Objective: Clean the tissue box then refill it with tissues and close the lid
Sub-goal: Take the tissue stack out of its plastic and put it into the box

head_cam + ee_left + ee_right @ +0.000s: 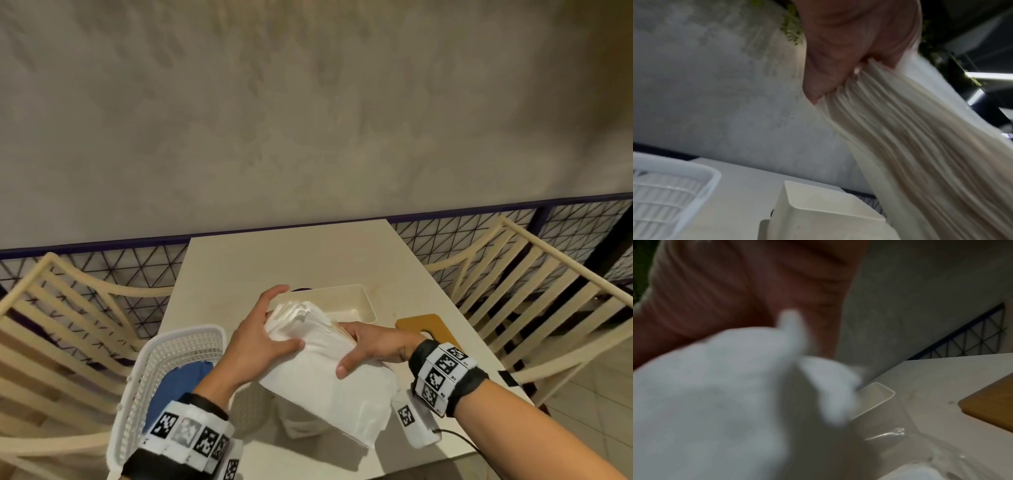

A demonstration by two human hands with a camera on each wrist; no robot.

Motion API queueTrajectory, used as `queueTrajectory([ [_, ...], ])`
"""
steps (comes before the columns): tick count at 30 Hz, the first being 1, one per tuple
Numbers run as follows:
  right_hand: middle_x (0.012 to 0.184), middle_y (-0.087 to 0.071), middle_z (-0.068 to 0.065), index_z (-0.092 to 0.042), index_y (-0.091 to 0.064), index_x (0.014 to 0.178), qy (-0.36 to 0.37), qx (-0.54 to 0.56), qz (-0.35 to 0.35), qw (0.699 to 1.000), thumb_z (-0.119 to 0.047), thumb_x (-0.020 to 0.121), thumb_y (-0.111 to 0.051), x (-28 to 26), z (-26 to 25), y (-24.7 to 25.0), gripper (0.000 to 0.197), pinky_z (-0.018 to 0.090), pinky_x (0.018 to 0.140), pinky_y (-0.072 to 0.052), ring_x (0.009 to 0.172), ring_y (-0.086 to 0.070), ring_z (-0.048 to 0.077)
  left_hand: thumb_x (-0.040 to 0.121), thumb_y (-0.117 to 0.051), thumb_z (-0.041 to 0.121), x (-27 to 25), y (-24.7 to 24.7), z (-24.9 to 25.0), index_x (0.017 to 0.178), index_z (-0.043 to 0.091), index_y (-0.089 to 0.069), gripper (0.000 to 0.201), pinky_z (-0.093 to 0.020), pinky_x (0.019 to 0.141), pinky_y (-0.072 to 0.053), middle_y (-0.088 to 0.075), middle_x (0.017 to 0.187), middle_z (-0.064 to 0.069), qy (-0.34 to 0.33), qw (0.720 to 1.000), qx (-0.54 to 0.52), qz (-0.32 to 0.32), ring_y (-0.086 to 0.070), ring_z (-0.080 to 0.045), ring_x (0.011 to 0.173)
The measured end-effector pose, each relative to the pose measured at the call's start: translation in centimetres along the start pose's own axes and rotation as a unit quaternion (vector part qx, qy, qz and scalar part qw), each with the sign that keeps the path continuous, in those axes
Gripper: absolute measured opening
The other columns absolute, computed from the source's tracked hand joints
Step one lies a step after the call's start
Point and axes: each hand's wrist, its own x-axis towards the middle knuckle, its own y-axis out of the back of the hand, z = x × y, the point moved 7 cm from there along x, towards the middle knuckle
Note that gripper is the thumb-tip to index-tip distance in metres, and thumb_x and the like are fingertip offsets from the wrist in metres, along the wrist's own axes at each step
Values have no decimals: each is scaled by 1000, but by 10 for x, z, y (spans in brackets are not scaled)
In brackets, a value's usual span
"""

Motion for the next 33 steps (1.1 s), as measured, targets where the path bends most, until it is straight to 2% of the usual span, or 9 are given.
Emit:
queueTrajectory([
  [4, 124, -62, 3, -22, -52, 124, -11, 42, -4, 999, -7, 66, -76, -14, 21, 22, 64, 36, 95, -49, 116, -58, 21, 74, -78, 6, 16, 16, -11, 119, 43, -44, 67, -42, 84, -55, -55, 119, -3, 59, 994, -87, 38, -61, -27, 102],
  [8, 124, -62, 14, -12, -50, 126, 4, 273, 115, 955, -22, 57, -88, -15, 41, 61, 79, 40, 86, -55, 110, -62, 28, 87, -67, 13, 32, 2, -35, 138, 23, -35, 62, -38, 85, -52, -53, 130, -9, 143, 979, -129, 61, -59, -27, 106],
  [11, 116, -67, 14, -9, -53, 122, -22, 358, 196, 913, -19, 85, -66, -7, 52, 79, 40, 40, 82, -56, 104, -65, 28, 91, -62, 26, 49, -11, -48, 144, 16, -25, 66, -32, 87, -45, -53, 132, -11, 201, 973, -88, 70, -55, -24, 104],
  [15, 86, -74, 9, -5, -59, 101, -75, 307, 234, 919, -13, 95, -51, 6, 46, 107, 13, 30, 65, -56, 72, -70, 20, 91, -59, 40, 73, -12, -62, 141, 10, -27, 67, -36, 89, -46, -53, 134, -15, 260, 963, -16, 74, -55, -29, 109],
  [17, 93, -71, 12, -3, -57, 107, -89, 278, 244, 925, -12, 96, -49, 15, 37, 123, 16, 27, 58, -56, 73, -69, 20, 92, -57, 42, 88, -11, -62, 142, 9, -29, 66, -35, 93, -43, -53, 132, -15, 266, 961, 1, 72, -53, -31, 118],
  [19, 102, -67, 14, -1, -53, 114, -89, 252, 261, 928, -10, 96, -49, 25, 30, 142, 20, 27, 59, -54, 80, -66, 24, 93, -56, 39, 105, -7, -61, 140, 7, -33, 62, -34, 91, -42, -60, 110, -10, 266, 960, -7, 90, -53, -29, 110],
  [21, 97, -65, 11, -3, -51, 113, -88, 222, 277, 931, -9, 95, -50, 34, 24, 156, 19, 27, 59, -51, 78, -63, 22, 92, -58, 35, 121, -4, -60, 138, 7, -36, 58, -34, 90, -42, -55, 89, -2, 262, 958, -18, 112, -50, -24, 98],
  [28, 117, -62, 20, 2, -53, 120, -144, 60, 323, 933, -6, 86, -63, 64, 46, 181, 37, 44, 88, -51, 103, -62, 34, 90, -63, 20, 144, -11, -75, 133, 5, -41, 51, -33, 88, -47, -61, 123, -19, 276, 954, 27, 114, -60, -33, 109],
  [33, 111, -64, 18, -2, -59, 103, -165, -48, 317, 933, -15, 82, -68, 73, 62, 183, 26, 31, 72, -50, 95, -62, 28, 92, -60, 15, 141, -25, -85, 131, 3, -42, 45, -28, 78, -43, -59, 123, -20, 266, 955, 77, 107, -56, -26, 93],
])
